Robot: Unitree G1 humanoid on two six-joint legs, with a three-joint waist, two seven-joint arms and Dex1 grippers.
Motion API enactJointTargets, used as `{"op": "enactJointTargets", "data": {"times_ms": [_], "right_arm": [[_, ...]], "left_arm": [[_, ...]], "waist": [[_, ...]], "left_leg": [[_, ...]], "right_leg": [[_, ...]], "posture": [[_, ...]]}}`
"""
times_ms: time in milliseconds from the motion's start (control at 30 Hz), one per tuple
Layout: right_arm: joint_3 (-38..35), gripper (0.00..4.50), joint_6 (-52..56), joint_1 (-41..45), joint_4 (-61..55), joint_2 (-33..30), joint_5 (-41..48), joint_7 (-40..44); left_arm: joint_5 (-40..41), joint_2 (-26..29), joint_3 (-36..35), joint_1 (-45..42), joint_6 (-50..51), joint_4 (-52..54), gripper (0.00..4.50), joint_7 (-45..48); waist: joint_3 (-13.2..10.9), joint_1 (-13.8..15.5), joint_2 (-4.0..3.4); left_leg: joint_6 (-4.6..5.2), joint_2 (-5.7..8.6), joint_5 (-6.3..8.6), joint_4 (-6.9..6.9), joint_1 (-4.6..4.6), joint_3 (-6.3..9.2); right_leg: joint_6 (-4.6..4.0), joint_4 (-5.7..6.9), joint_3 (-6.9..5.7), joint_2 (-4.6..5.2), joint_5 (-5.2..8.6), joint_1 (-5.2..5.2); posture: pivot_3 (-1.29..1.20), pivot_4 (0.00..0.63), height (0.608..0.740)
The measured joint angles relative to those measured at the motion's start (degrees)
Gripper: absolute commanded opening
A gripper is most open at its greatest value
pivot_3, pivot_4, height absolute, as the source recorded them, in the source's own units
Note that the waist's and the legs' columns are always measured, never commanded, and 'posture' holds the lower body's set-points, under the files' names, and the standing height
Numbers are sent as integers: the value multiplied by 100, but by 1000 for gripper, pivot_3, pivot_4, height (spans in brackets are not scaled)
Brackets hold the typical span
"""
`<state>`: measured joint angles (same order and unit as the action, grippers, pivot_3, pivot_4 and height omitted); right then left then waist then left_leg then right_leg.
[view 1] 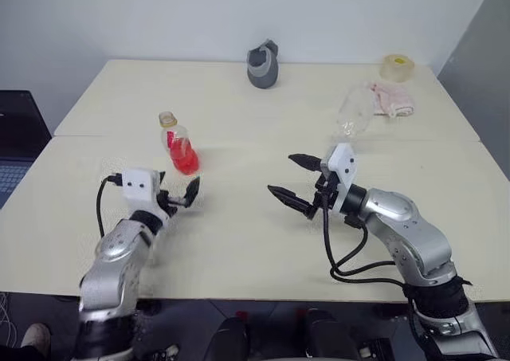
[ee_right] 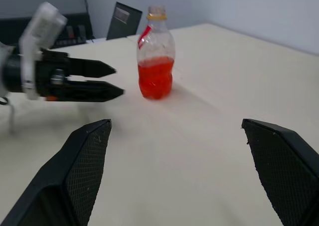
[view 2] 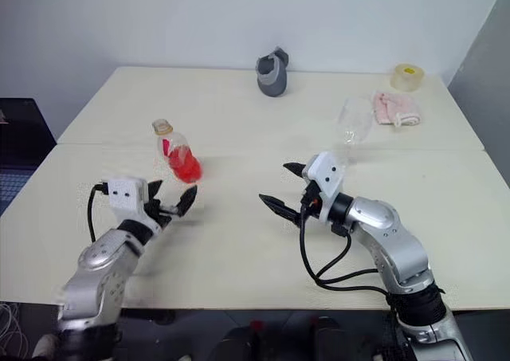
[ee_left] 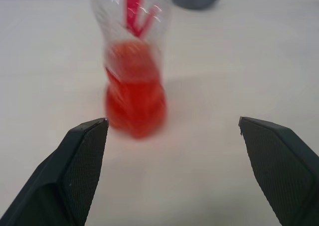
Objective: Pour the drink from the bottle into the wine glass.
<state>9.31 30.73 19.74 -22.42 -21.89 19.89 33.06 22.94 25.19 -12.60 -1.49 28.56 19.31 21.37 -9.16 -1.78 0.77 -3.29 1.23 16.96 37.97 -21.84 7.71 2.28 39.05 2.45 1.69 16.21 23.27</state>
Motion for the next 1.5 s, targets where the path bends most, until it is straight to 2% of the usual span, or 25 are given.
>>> {"op": "enactJointTargets", "data": {"times_ms": [133, 300, 533, 700, 1000, 1233, 1433, 1500], "right_arm": [[-457, 4500, 197, -150, 35, 79, -315, -813], [-711, 4500, 193, -203, 305, 218, -660, -1427], [-875, 4500, -29, -282, 1165, 339, -923, -1640], [-1045, 4500, -473, 335, 2273, 654, -971, -1781], [-1263, 4500, -1883, 1270, 4539, 968, -1295, -2272], [-1269, 4500, -2732, 1922, 5848, 1062, -1421, -2339], [-1392, 4500, -3224, 2428, 6783, 1139, -1413, -2403], [-1439, 4123, -3354, 2511, 6928, 1160, -1410, -2420]], "left_arm": [[634, 264, 191, 174, 610, 1035, 4485, 419], [1209, 373, 626, -61, 1010, 1486, 4485, 838], [1482, 828, 796, -283, 1012, 1475, 4485, 1625], [1607, 942, 793, -689, 983, 1257, 4485, 2021], [1379, 905, 797, -1042, 793, 576, 4485, 2030], [844, 846, 801, -1518, 156, -366, 4485, 2072], [736, 803, 835, -1536, -13, -421, 4485, 2165], [726, 765, 836, -1536, -22, -421, 4500, 2175]], "waist": [[1, 27, 1], [1, -4, 0], [-1, -22, -4], [-2, -30, -6], [-2, -51, -6], [-2, -141, -7], [-2, -159, -7], [-2, -159, -7]], "left_leg": [[-3, 4, -2, 3, 1, -5], [-6, 7, -3, -1, 6, -22], [0, 6, 0, -3, 8, -34], [-1, 5, 0, -4, 10, -45], [-4, 7, -2, -2, 8, -46], [-8, 4, -4, -4, 9, -46], [-10, 4, -5, -3, 8, -49], [-9, 4, -5, -3, 8, -49]], "right_leg": [[1, -3, -1, 1, 0, -7], [0, -2, 3, -23, 1, -7], [-2, -1, 9, -35, 0, -6], [-2, -1, 14, -38, 0, -4], [-3, -2, 14, -36, 0, -4], [-4, 0, 14, -39, -1, -1], [-4, 1, 19, -36, -1, 1], [-4, 0, 19, -36, -1, 1]], "posture": [[0, 150, 740], [0, 150, 740], [0, 150, 740], [0, 150, 740], [0, 150, 740], [0, 150, 740], [0, 150, 740], [0, 150, 740]]}}
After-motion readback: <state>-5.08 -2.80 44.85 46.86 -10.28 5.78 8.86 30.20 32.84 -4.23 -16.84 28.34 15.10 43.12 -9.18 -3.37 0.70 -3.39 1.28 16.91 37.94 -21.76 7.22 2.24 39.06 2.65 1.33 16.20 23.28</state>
